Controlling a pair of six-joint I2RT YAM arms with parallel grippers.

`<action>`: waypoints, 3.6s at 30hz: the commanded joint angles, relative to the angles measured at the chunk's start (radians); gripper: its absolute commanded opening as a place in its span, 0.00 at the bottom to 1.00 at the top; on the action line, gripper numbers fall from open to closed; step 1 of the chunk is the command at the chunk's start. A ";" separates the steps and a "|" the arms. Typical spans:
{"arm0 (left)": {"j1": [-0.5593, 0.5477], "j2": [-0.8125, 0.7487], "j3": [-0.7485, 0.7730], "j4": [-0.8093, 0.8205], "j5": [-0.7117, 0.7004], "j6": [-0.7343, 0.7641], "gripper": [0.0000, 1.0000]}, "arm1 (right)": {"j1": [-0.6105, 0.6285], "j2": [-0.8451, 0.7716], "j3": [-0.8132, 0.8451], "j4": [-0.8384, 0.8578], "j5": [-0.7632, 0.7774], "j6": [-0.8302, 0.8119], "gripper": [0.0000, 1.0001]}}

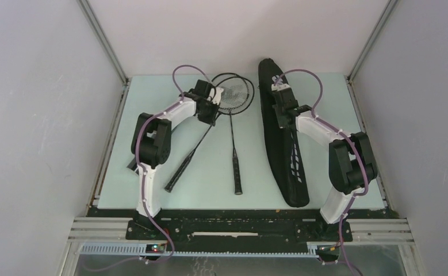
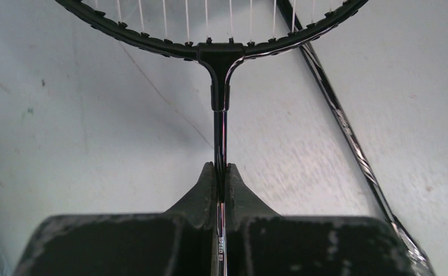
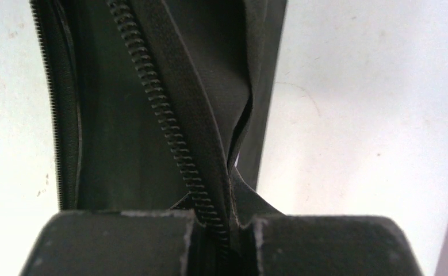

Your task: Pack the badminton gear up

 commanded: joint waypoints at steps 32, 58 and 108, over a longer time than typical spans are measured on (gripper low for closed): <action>-0.198 -0.559 -0.377 -0.005 -0.311 0.050 0.00 | 0.074 0.251 0.452 -0.321 0.380 0.322 0.00; -0.363 -0.643 -0.505 0.050 -0.502 0.181 0.00 | 0.112 0.274 0.509 -0.345 0.438 0.334 0.00; -0.379 -0.203 -0.163 0.354 0.093 -0.106 0.00 | -0.006 0.158 0.299 -0.230 -0.124 0.367 0.00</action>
